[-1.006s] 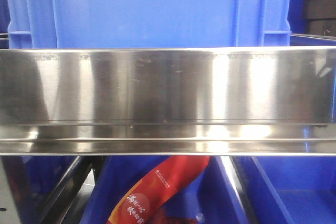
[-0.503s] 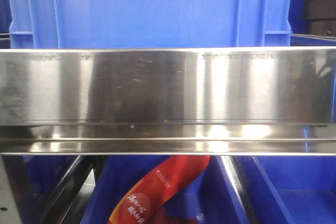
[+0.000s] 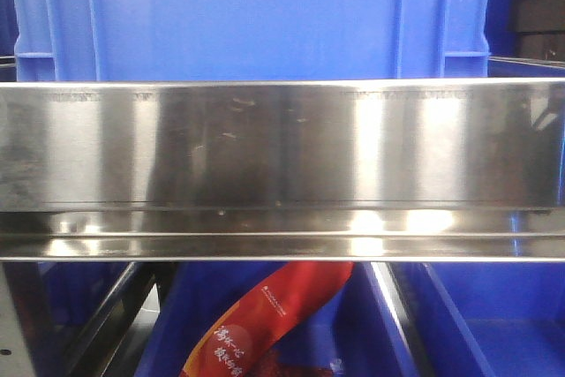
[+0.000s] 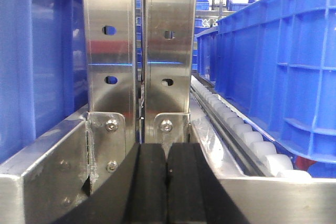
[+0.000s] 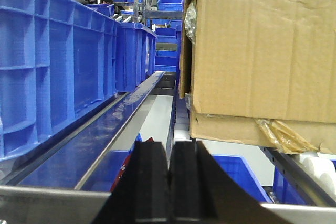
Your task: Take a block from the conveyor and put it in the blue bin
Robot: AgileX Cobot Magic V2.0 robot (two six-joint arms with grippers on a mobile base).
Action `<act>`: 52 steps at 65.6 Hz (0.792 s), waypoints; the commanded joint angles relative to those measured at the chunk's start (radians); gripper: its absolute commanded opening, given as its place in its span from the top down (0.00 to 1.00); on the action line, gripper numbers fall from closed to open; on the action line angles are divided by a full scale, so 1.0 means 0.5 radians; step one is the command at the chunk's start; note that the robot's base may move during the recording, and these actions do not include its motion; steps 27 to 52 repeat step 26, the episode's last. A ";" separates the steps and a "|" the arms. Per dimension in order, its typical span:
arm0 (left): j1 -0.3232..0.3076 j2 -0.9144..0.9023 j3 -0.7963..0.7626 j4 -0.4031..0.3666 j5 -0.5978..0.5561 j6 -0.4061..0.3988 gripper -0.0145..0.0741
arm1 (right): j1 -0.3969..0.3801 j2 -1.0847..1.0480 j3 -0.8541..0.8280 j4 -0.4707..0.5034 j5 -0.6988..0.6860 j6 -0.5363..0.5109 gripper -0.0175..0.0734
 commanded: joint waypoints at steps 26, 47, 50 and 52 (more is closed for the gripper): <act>0.005 -0.012 -0.003 0.000 -0.037 -0.011 0.96 | -0.012 -0.005 0.000 0.003 -0.049 0.007 0.99; 0.005 -0.012 -0.003 0.000 -0.037 -0.011 0.96 | -0.012 -0.005 0.000 0.003 -0.049 0.007 0.99; 0.005 -0.012 -0.003 0.000 -0.037 -0.011 0.96 | -0.012 -0.005 0.000 0.003 -0.049 0.007 0.99; 0.005 -0.012 -0.003 0.000 -0.037 -0.011 0.96 | -0.012 -0.005 0.000 0.003 -0.049 0.007 0.99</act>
